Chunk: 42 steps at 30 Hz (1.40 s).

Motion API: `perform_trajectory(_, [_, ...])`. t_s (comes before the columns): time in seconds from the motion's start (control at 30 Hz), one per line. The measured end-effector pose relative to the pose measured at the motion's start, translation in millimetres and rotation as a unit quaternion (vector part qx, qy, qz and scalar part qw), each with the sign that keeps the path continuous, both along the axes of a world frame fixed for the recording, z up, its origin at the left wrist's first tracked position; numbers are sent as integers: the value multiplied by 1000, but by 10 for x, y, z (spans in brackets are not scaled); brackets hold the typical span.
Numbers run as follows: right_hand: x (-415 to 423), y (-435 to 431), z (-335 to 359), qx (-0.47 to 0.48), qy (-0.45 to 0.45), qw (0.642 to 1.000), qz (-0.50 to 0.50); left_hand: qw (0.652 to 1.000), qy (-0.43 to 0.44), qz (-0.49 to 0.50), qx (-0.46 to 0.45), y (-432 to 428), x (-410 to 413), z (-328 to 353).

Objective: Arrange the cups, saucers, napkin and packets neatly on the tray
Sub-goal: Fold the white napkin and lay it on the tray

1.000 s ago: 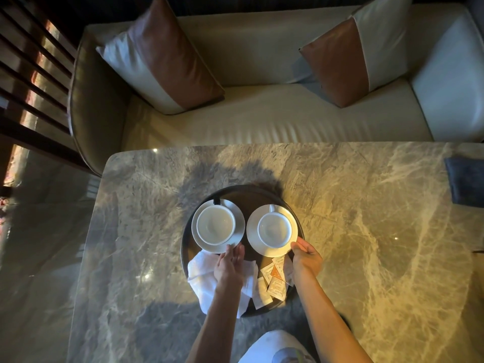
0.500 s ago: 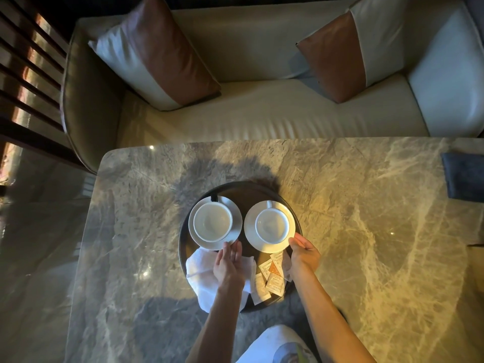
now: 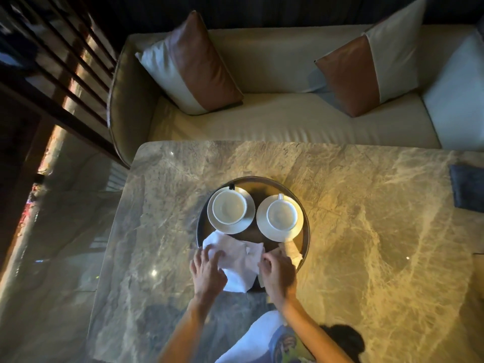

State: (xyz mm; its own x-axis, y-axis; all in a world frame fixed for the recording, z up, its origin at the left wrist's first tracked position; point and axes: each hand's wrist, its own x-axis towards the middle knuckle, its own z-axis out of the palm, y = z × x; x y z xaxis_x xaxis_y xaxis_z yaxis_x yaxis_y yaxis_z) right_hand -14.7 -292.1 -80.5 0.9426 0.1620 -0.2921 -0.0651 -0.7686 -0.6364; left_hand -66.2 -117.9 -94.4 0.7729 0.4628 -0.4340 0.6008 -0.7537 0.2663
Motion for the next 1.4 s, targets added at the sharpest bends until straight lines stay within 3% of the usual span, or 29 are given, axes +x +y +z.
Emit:
perform_trajectory(0.07, [-46, 98, -61, -18, 65, 998, 3, 999, 4, -46, 3, 46, -78, 40])
perform_trajectory(0.17, [-99, 176, -38, 35, 103, 994, -22, 996, -33, -77, -42, 103, -151, 203])
perform_trajectory(0.5, [-254, 209, 678, 123, -10, 990, 62, 944, -133, -24, -301, 367, -503, 1021])
perform_trajectory(0.6, [-275, 73, 953, 105, -44, 992, 49, 933, -176, -27, -314, 504, -439, 1331])
perform_trajectory(0.7, [-295, -122, 1239, 89, -66, 994, 21, 918, -218, -104, -315, 545, -284, 1734])
perform_trajectory(0.8, [-343, -258, 1544, 23, -91, 993, 75, 900, -232, -246, -273, 424, -135, 2246])
perform_trajectory(0.93, [-283, -133, 2326, 106, -178, 954, 215, 834, -257, -447, -198, 116, 100, 3029])
perform_trajectory(1.0, [-216, -91, 2773, 136, -207, 947, 204, 800, -295, -496, -164, 5, 186, 3437])
perform_trajectory(1.07, [-116, -87, 3176, 137, -206, 955, 162, 783, -353, -480, -179, -19, 264, 3739])
perform_trajectory(1.13, [-4, -177, 3555, 159, -210, 948, 177, 791, -384, -405, -252, -62, 307, 4010])
perform_trajectory(1.2, [131, -261, 3875, 176, -237, 934, 203, 776, -374, -320, -394, -75, 351, 4171])
perform_trajectory(1.23, [193, -302, 4027, 182, -247, 929, 210, 774, -365, -300, -422, -68, 379, 4200])
perform_trajectory(1.3, [297, -412, 4271, 210, -258, 918, 217, 805, -338, -309, -377, -48, 443, 4167])
perform_trajectory(1.4, [488, -699, 4517, 239, -278, 907, 206, 872, -214, -321, -300, -8, 506, 3972])
